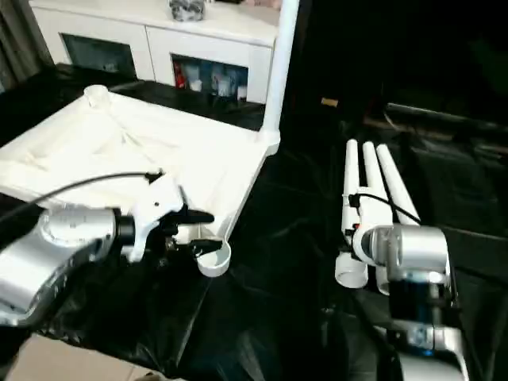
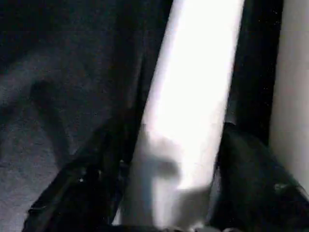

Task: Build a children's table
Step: Pick table leg

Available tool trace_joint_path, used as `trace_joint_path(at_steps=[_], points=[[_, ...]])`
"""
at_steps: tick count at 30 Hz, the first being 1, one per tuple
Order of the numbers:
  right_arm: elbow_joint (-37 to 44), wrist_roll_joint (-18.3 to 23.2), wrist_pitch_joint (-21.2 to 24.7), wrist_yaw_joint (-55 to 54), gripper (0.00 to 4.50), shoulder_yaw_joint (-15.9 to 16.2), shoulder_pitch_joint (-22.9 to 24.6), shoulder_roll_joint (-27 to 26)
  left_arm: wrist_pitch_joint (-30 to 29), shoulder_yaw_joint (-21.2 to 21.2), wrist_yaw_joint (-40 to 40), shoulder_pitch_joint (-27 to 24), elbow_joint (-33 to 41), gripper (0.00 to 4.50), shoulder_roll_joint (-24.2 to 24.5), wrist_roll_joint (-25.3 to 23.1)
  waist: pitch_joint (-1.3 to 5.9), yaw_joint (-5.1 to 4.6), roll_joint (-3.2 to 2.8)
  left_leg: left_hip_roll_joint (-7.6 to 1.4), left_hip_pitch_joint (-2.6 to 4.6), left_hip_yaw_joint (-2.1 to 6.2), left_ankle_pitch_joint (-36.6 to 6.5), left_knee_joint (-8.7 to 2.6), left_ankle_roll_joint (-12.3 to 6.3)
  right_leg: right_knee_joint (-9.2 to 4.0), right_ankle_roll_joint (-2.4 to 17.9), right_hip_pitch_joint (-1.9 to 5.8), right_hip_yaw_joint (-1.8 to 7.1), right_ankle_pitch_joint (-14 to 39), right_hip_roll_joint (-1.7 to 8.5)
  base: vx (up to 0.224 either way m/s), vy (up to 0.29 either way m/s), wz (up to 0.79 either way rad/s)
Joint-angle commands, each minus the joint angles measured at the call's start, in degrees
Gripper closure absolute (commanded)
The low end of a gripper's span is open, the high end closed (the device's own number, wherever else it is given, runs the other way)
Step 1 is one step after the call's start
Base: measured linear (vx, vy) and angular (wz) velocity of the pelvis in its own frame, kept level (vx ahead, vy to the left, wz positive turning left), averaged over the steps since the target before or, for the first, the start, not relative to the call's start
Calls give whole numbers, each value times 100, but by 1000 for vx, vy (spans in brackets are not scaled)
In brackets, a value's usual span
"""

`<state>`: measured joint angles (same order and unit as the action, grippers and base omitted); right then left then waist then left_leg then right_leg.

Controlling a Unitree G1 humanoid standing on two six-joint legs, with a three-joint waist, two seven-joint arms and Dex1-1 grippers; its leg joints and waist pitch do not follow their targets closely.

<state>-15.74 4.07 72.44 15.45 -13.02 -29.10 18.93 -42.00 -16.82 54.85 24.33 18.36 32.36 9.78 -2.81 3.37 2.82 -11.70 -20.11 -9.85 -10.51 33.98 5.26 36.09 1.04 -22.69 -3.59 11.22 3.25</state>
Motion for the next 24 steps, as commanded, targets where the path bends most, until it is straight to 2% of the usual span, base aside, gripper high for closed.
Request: trace_joint_path(at_steps=[1,3,4,5,7,8,9,11,12,13,14,16,17,18,20,21,22,23,24], points=[[-338,0,-57,42,169,87,34,47,72,-90,81,145,-91,122,83,-35,289,13,-52,-77,46,23,-1211,-386,311,-559,500,215,275,2014,380,0,0,0],[-485,6,-129,89,177,92,-12,96,136,-119,133,242,-191,120,136,-50,295,11,-39,-78,43,27,-1202,-389,312,-555,519,223,271,1982,377,0,0,0],[-526,8,-150,95,184,90,-27,106,155,-114,141,268,-231,115,137,-56,296,17,-91,-80,52,34,-1231,-388,321,-549,543,216,271,1966,380,0,0,0],[-586,21,-188,84,184,45,-57,106,189,-89,133,313,-310,115,120,-67,297,7,-70,-80,49,28,-1254,-385,331,-556,572,217,269,1936,373,0,0,0],[-597,55,-227,44,196,-86,-90,90,208,33,-51,399,-467,98,-30,-80,300,4,-61,-73,42,23,-1247,-381,336,-549,614,227,270,1887,366,0,0,0],[-593,78,-262,24,218,-153,-100,78,227,115,-183,440,-562,77,-135,-84,308,16,-96,-75,47,26,-1223,-377,347,-542,640,234,271,1824,373,0,0,0],[-602,147,-314,-36,222,-321,-131,46,224,212,-363,501,-699,75,-270,-83,315,16,-80,-81,42,28,-1197,-376,340,-540,672,244,268,1733,373,0,0,0],[-640,204,-355,-66,225,-415,-158,40,206,206,-459,544,-777,71,-302,-129,331,30,-86,-81,44,32,-1143,-373,332,-518,717,257,266,1588,370,0,0,0],[-659,226,-371,-72,250,-445,-168,41,193,183,-495,560,-804,35,-300,-167,329,21,-94,-79,30,31,-1104,-379,328,-509,747,259,266,1465,360,0,0,0],[-635,300,-471,-64,250,-553,-172,14,170,324,-702,588,-893,35,-505,-90,333,29,-115,-83,43,35,-1105,-377,329,-501,767,257,264,1413,361,0,0,0],[-580,413,-731,-53,254,-729,-169,-48,98,518,-1000,631,-1030,32,-803,18,333,21,-128,-83,27,30,-1093,-368,331,-491,822,276,271,1302,370,0,0,0],[-498,604,-975,-30,258,-994,-193,-162,228,653,-1196,672,-1177,24,-1032,90,348,31,-108,-64,7,5,-997,-342,238,-508,897,298,272,1156,376,0,0,0],[-498,604,-975,-30,258,-994,-193,-162,228,653,-1196,672,-1177,24,-1032,90,348,31,-108,-64,7,5,-997,-342,238,-508,897,298,272,1156,376,0,0,0],[-324,991,-1296,11,262,-1492,-256,-390,312,828,-1495,771,-1399,3,-1343,150,360,38,-102,-66,-22,10,-820,-343,154,-479,917,317,274,1008,374,0,0,0],[-169,1305,-1526,82,262,-1838,-298,-552,275,978,-1725,886,-1568,0,-1590,216,381,48,-101,-59,-24,-9,-710,-320,83,-464,949,324,279,818,368,0,0,0],[134,1830,-2003,405,262,-2218,-302,-767,9,1255,-2099,1142,-1871,0,-1997,357,390,50,-106,-69,-36,-23,-651,-307,2,-454,1019,325,282,607,371,0,0,0],[280,2041,-2118,574,262,-2323,-290,-841,-168,1377,-2219,1269,-2008,0,-2144,437,400,77,-122,-64,-35,-11,-605,-298,-45,-440,1033,328,268,529,377,0,0,0],[371,2165,-2144,677,262,-2367,-281,-880,-213,1448,-2286,1332,-2076,0,-2219,493,392,94,-106,-79,-41,0,-500,-305,-144,-432,1076,334,258,422,377,0,0,0],[703,2587,-2077,1008,262,-2489,-255,-1007,-347,1716,-2448,1522,-2251,0,-2477,758,376,85,-113,-68,-68,-4,-416,-310,-208,-427,1112,344,255,372,365,0,0,0]])
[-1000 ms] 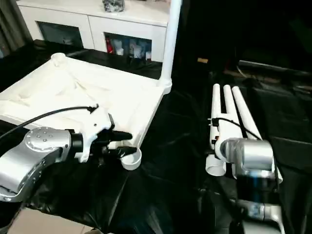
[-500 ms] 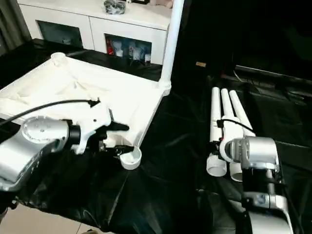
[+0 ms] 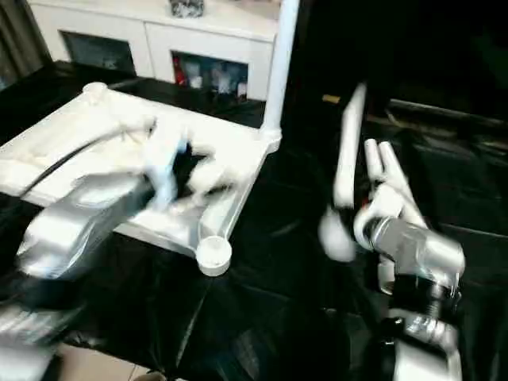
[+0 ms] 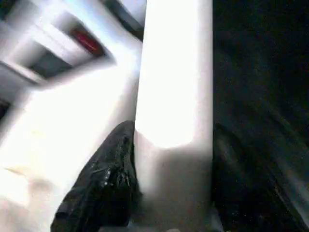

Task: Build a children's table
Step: Pick table leg

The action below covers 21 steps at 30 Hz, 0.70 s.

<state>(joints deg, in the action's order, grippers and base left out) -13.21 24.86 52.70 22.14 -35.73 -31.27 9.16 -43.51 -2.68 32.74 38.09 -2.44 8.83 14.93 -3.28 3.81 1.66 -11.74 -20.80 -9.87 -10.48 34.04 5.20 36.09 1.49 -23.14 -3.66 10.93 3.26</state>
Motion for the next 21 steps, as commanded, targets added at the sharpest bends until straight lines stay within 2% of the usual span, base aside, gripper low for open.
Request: trace_joint_path(at_steps=[1,2,3,4,5,6,7,8,9,11,13,14,15,16,17,18,19,20,21], points=[[450,507,-103,339,262,-218,-37,-30,-196,301,-238,145,-171,0,-123,242,426,55,-4,-51,18,-21,-442,-298,-244,-440,1088,378,265,396,359,0,0,0],[935,1083,73,789,263,-304,20,-191,-383,742,-362,366,-261,0,-532,782,429,67,6,-65,1,-7,-367,-301,-300,-425,1122,398,260,350,369,0,0,0],[1266,1421,241,1097,263,-254,99,-257,-619,979,-400,510,-281,0,-757,1114,435,119,-14,-64,-10,-6,-304,-285,-370,-433,1185,399,250,268,392,0,0,0],[1474,1629,343,1290,263,-208,156,-294,-777,1121,-425,600,-291,0,-893,1316,443,116,2,-60,-9,-16,-267,-277,-419,-421,1214,417,252,189,381,0,0,0],[1474,1629,343,1290,263,-208,156,-294,-777,1121,-425,600,-291,0,-893,1316,449,142,2,-68,-9,-6,-227,-273,-458,-400,1261,421,245,111,391,0,0,0],[1902,1957,476,1692,263,85,340,-324,-922,1199,-400,755,-280,0,-1074,1650,434,167,-29,-92,5,3,-263,-288,-490,-431,1261,381,235,224,387,0,0,0],[1991,2020,512,1782,263,168,386,-325,-952,1215,-397,792,-284,0,-1115,1727,439,194,-28,-95,28,-6,-275,-281,-490,-432,1263,382,242,203,388,0,0,0],[2138,2130,566,1899,263,305,466,-335,-983,1278,-423,873,-306,0,-1211,1845,429,198,-18,-101,17,3,-291,-295,-492,-436,1281,382,245,185,387,0,0,0],[2138,2130,566,1899,263,305,466,-335,-983,1278,-423,873,-306,0,-1211,1845,419,209,-18,-99,9,7,-344,-304,-454,-457,1238,388,239,330,397,0,0,0],[2298,2116,611,2049,263,645,601,-294,-1009,1477,-532,1045,-418,0,-1427,2084,406,208,-14,-97,19,3,-483,-310,-338,-500,1133,379,238,681,403,0,0,0],[2319,2131,583,2058,264,725,643,-268,-1059,1547,-575,1093,-442,0,-1477,2139,384,220,-10,-92,21,6,-592,-326,-224,-556,952,369,240,1102,413,0,0,0],[2318,2092,553,2081,264,829,679,-224,-1100,1630,-593,1129,-430,0,-1533,2257,382,211,20,-93,21,2,-613,-331,-212,-571,896,365,240,1200,409,0,0,0],[2318,2092,553,2081,264,829,679,-224,-1100,1630,-593,1129,-430,0,-1533,2257,384,221,16,-88,17,6,-603,-330,-191,-566,865,374,238,1261,417,0,0,0],[2347,2106,560,2105,264,889,716,-189,-1191,1730,-634,1167,-407,0,-1583,2374,381,215,61,-90,14,3,-589,-338,-183,-586,771,364,238,1356,409,0,0,0],[2370,2119,583,2122,264,933,738,-158,-1260,1808,-668,1187,-373,0,-1623,2480,386,229,33,-85,6,8,-539,-329,-164,-570,744,369,235,1357,415,0,0,0],[2410,2122,610,2166,264,1001,775,-99,-1356,1880,-715,1193,-318,0,-1654,2600,387,229,35,-84,1,10,-512,-331,-177,-579,709,363,235,1349,412,0,0,0],[2410,2122,610,2166,264,1001,775,-99,-1356,1880,-715,1193,-318,0,-1654,2600,389,221,64,-83,-11,7,-492,-329,-179,-568,698,370,235,1310,407,0,0,0],[2414,2120,614,2177,264,1017,781,-85,-1374,1891,-723,1188,-305,0,-1660,2625,386,234,49,-83,-4,12,-459,-333,-190,-571,676,359,232,1305,408,0,0,0],[2448,2100,610,2259,264,1189,843,47,-1491,1935,-799,1150,-215,0,-1681,2790,395,237,96,-80,-23,11,-406,-328,-205,-549,678,382,231,1243,415,0,0,0]])
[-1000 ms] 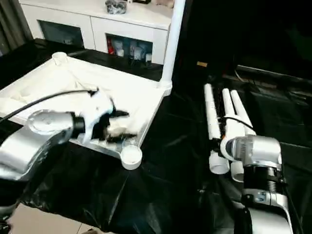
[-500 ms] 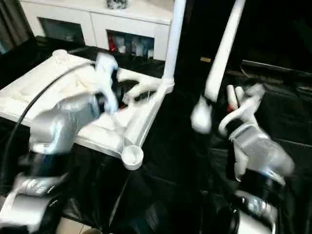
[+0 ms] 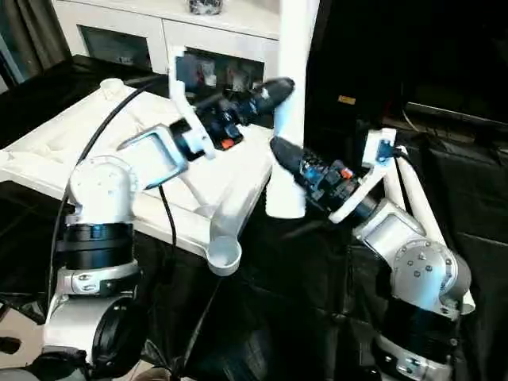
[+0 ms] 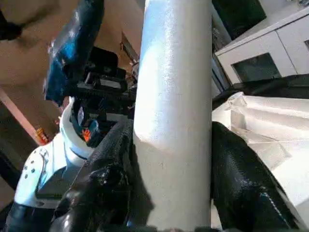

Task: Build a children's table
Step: Pick table leg

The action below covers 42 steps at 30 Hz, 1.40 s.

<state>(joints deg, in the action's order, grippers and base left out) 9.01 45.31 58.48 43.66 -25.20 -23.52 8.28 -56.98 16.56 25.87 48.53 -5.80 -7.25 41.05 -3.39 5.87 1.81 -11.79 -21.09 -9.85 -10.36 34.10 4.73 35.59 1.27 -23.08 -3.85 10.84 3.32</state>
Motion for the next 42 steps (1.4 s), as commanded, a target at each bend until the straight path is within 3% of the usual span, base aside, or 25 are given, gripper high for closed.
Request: trace_joint_path(at_steps=[1,2,4,5,7,9,10,11,12,15,16,18,20,24,30,33,36,38,40,42], points=[[244,47,30,130,264,188,80,165,-149,-18,-128,91,136,0,-65,160,409,40,59,-88,15,10,-345,-329,-179,-496,706,361,258,1118,405,0,0,0],[275,33,26,168,264,276,99,216,-157,-66,-154,66,161,0,-51,129,412,29,143,-93,8,5,-325,-329,-202,-493,700,371,256,1055,398,0,0,0],[325,2,18,211,264,407,104,269,-150,-153,-203,29,165,0,-27,28,421,40,95,-101,8,16,-197,-332,-232,-458,747,370,252,848,407,0,0,0],[367,-72,-26,199,264,542,93,310,-108,-277,-288,-13,166,0,0,-146,420,27,146,-106,9,11,-171,-331,-274,-461,752,371,253,773,401,0,0,0],[392,-182,-90,162,264,679,55,326,-56,-369,-426,-58,136,0,-6,-337,409,24,118,-111,13,11,-185,-335,-277,-464,744,360,258,790,410,0,0,0],[348,-654,-391,-123,264,1068,-62,328,101,-519,-792,-153,120,28,-49,-695,406,12,126,-110,11,11,-224,-340,-218,-479,703,359,259,900,412,0,0,0],[320,-939,-554,-335,264,1258,-119,301,158,-510,-988,-175,121,28,-104,-799,410,13,102,-117,15,18,-230,-341,-163,-479,681,355,263,906,418,0,0,0],[320,-939,-554,-335,264,1258,-119,301,158,-510,-988,-175,121,34,-104,-799,410,13,104,-122,15,22,-228,-344,-129,-479,674,358,262,910,428,0,0,0],[235,-1330,-754,-644,264,1505,-184,261,262,-432,-1318,-175,123,38,-208,-919,418,11,81,-125,28,29,-260,-346,-63,-468,679,354,264,924,429,0,0,0],[184,-1658,-930,-872,264,1740,-219,235,344,-350,-1578,-169,123,65,-288,-1002,398,-16,96,-105,24,19,-412,-352,-19,-500,629,346,269,1068,414,0,0,0],[149,-2191,-1285,-1188,264,2243,-246,204,568,-264,-2037,-164,131,71,-386,-1154,407,-1,67,-107,29,27,-414,-352,-12,-490,629,350,268,1039,421,0,0,0],[158,-2631,-1632,-1449,264,2746,-260,159,755,-226,-2412,-184,168,89,-467,-1287,412,-28,76,-97,18,35,-414,-352,29,-479,606,364,267,870,408,0,0,0],[186,-2813,-1793,-1559,264,2996,-278,104,827,-216,-2545,-202,186,110,-501,-1343,412,-40,33,-102,19,41,-411,-350,41,-461,629,352,270,718,398,0,0,0],[178,-3058,-1961,-1810,264,3322,-355,-126,1090,-168,-2814,-259,170,144,-605,-1490,419,-62,23,-109,21,46,-401,-348,-3,-431,727,349,276,457,397,0,0,0],[-25,-3276,-2239,-2068,264,3399,-529,-317,1272,-142,-3097,-255,112,201,-620,-1499,407,-73,4,-103,35,38,-585,-355,17,-439,751,348,283,526,396,0,0,0],[-103,-3331,-2361,-2133,264,3411,-605,-363,1269,-157,-3092,-232,60,209,-590,-1438,416,-77,2,-107,34,46,-576,-358,52,-422,757,352,281,445,393,0,0,0],[-231,-3162,-2387,-2208,264,3228,-678,-540,1213,-309,-2889,-248,124,242,-454,-1404,419,-70,-11,-105,39,48,-566,-358,52,-404,775,348,281,332,390,0,0,0],[-419,-2920,-2335,-2090,208,2983,-765,-596,1229,-541,-2503,-255,110,247,-175,-1461,421,-61,-22,-104,39,51,-602,-361,44,-406,807,352,279,313,397,0,0,0],[-551,-2770,-2318,-1914,191,2842,-822,-535,1264,-583,-2278,-246,44,256,-42,-1415,423,-53,-24,-105,44,45,-586,-358,26,-404,819,353,280,235,395,0,0,0],[-727,-2431,-2186,-1262,174,2728,-860,-224,1361,-648,-1757,-204,-86,263,264,-1304,427,-37,-68,-99,49,46,-566,-354,24,-383,856,359,279,130,388,0,0,0]])
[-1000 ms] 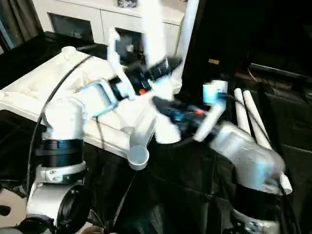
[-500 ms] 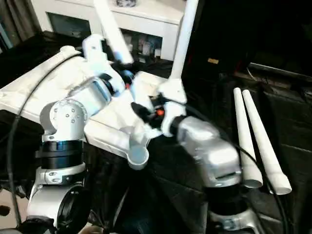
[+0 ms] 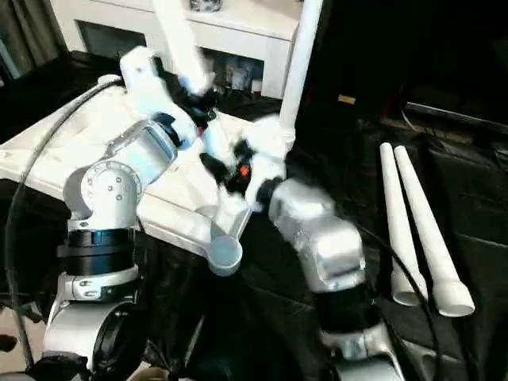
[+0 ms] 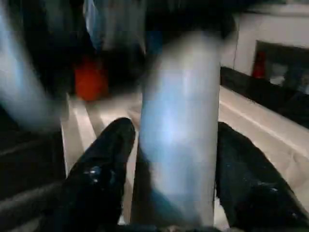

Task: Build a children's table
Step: Pick table leg

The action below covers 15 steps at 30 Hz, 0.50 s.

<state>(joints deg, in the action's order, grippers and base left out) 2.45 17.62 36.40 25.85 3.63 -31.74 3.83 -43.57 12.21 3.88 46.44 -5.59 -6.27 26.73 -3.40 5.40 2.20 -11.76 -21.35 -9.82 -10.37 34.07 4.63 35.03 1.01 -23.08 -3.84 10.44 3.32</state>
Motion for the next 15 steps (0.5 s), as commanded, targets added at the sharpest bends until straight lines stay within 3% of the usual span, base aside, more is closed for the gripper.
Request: trace_joint_path(at_steps=[1,6,8,10,12,15], points=[[-89,392,41,648,174,-153,-37,287,33,-245,557,11,-123,263,230,150,429,11,-87,-91,74,37,-591,-348,11,-343,885,371,275,171,381,0,0,0],[-147,904,425,1927,116,-159,-59,1023,116,-437,1809,110,-319,265,764,421,444,20,-99,-97,65,29,-450,-321,-108,-305,1082,405,280,-20,396,0,0,0],[-228,1085,547,2500,106,-132,-123,1349,-25,-500,2461,149,-343,265,973,594,444,13,-42,-87,59,17,-440,-316,-172,-315,1146,415,273,59,388,0,0,0],[-278,1136,578,2691,93,-122,-151,1448,-85,-520,2687,161,-340,265,1044,654,441,26,-79,-111,55,20,-392,-312,-189,-292,1239,402,279,37,411,0,0,0],[-476,1260,652,3108,70,-113,-246,1644,-279,-593,3277,163,-245,265,1220,915,441,14,-3,-106,59,7,-404,-310,-235,-297,1323,408,268,113,416,0,0,0],[-617,1601,798,3856,65,-13,-360,1882,-509,-646,4021,148,-87,265,1410,1382,430,45,-26,-117,67,1,-450,-302,-244,-296,1372,392,272,346,426,0,0,0]])
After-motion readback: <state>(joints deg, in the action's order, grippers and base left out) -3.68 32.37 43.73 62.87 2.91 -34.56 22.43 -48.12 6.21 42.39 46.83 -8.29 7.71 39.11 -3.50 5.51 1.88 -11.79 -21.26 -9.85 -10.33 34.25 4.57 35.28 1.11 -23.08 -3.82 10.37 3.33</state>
